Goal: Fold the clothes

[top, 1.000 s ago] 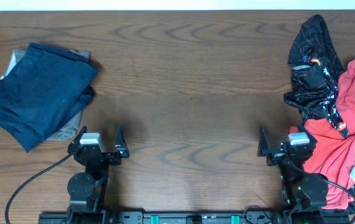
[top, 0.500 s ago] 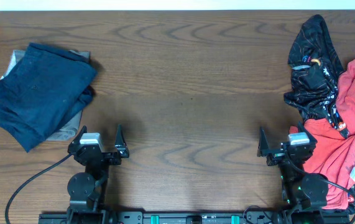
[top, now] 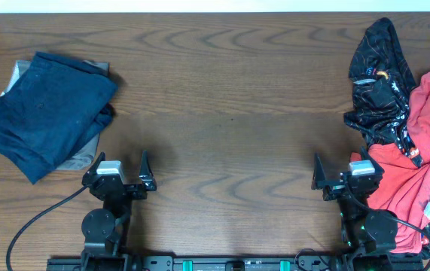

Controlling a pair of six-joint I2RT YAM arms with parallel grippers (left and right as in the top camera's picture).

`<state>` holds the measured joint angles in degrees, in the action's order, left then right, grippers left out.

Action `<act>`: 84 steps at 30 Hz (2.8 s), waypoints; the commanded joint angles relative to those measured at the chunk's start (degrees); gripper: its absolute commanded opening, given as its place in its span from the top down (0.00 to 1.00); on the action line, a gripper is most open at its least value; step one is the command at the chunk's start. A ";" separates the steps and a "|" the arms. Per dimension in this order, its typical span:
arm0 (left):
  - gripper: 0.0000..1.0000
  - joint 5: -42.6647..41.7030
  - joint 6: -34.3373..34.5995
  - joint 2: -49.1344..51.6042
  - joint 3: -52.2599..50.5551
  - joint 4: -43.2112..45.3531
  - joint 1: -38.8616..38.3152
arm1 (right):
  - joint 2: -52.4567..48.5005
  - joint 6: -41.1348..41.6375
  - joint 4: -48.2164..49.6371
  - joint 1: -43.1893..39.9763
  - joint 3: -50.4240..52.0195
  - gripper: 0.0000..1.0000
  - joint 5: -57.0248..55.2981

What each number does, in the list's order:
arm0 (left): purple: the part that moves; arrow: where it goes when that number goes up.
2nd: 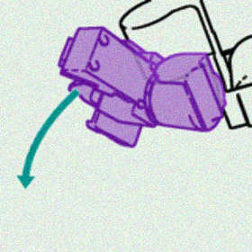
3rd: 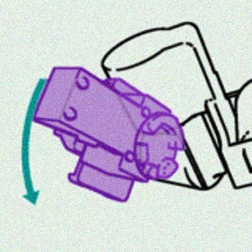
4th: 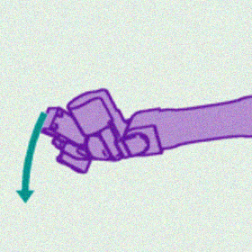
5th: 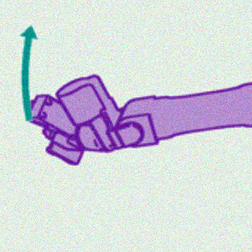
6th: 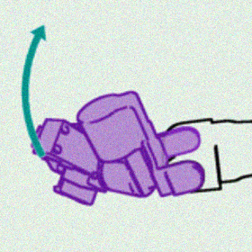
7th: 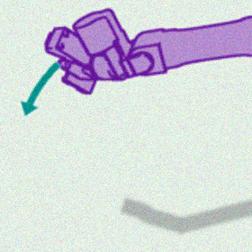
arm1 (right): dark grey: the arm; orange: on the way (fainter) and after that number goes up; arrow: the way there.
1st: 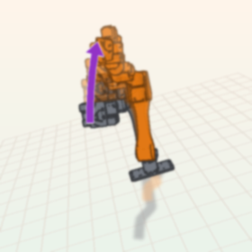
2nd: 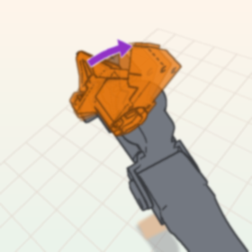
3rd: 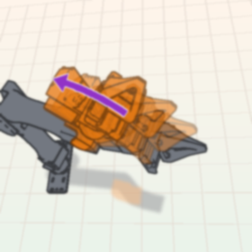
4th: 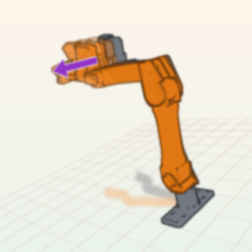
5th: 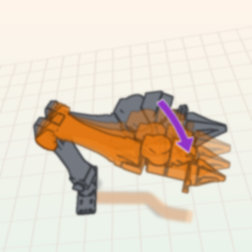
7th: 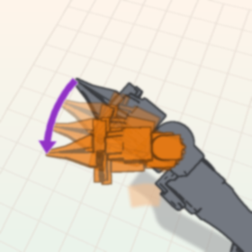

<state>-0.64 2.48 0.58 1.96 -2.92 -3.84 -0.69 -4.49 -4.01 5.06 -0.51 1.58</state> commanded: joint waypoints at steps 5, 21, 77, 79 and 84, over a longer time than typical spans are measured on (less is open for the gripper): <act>0.02 1.33 -1.16 -0.52 -1.75 -0.79 0.33 | 0.20 -0.72 -0.11 -0.07 0.20 0.01 0.33; 0.02 1.33 -1.18 -0.52 -1.75 -0.81 0.33 | 0.20 -0.72 -0.11 -0.07 0.20 0.01 0.33; 0.02 -10.93 6.40 20.81 16.26 -11.82 0.28 | -31.82 14.75 -28.79 -0.28 -27.32 0.01 -12.35; 0.02 -10.95 6.40 25.55 21.33 -16.02 0.28 | -38.07 14.75 -31.06 -0.35 -30.25 0.01 -12.17; 0.02 -10.97 6.40 35.50 30.08 -25.51 0.28 | -50.16 14.78 -30.45 -0.39 -32.70 0.01 -11.67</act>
<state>-10.83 8.23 32.40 29.06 -26.22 -3.84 -46.89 9.23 -34.68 5.04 -31.92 -9.72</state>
